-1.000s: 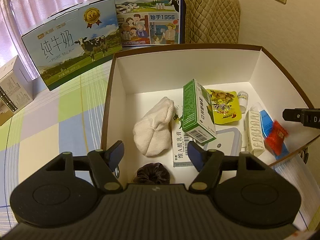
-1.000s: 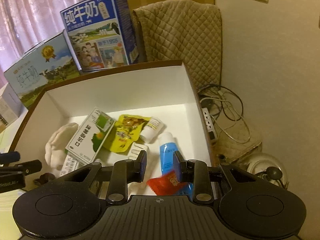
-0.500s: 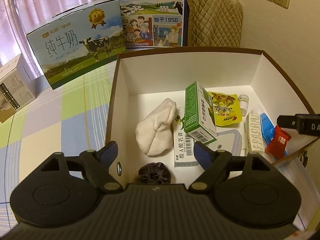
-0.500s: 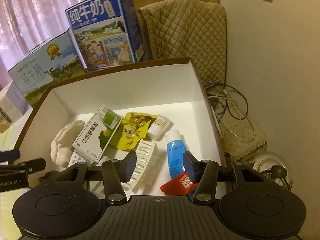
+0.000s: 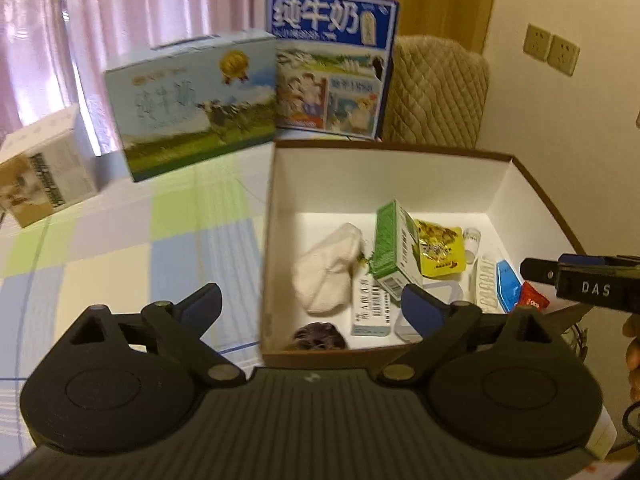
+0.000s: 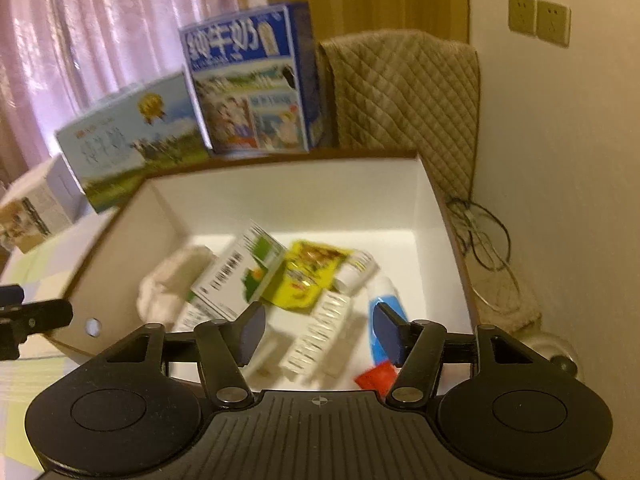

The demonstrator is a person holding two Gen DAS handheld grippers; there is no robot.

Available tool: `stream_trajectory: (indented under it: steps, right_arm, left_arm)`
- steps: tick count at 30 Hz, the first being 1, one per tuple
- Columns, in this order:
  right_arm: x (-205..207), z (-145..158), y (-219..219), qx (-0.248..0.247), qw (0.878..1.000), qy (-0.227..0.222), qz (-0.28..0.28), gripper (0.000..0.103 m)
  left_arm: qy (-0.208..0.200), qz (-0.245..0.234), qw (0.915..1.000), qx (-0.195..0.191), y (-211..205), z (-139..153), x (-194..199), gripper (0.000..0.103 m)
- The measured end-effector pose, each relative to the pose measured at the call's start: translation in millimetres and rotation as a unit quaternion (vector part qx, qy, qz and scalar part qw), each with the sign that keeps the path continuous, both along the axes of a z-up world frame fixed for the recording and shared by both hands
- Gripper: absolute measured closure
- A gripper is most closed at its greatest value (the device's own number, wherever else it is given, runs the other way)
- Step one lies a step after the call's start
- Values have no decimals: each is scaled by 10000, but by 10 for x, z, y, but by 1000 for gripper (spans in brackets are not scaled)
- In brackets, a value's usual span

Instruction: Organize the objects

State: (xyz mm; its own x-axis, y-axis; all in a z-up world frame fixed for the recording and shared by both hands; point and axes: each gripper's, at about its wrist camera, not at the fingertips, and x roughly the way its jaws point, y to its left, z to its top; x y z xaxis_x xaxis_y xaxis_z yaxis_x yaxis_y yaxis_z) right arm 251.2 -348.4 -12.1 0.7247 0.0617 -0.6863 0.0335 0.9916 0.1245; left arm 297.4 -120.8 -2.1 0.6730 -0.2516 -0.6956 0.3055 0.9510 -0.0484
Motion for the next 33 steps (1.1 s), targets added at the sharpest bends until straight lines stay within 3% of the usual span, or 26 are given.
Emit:
stream_trajectory:
  steps: [9,16,26,33]
  right_arm:
    - [-220,317,379,2,9979,-497,423,39]
    - [-550,356,677,394,9943,-419,900,34]
    - [-1098,72,1149,344,9855,-20,1661,33]
    - [-1310,-282,1329,456,9787,551,1922,33]
  left_arm:
    - [-411,475,9980,-17,627,286,-467,1]
    - [-556,876,9946,49,1038,340,-906,1]
    - [-286,1248,9917,120,1346,57,-1513,1]
    - [322,1569,9871,-2,1503,-289,-1786,1]
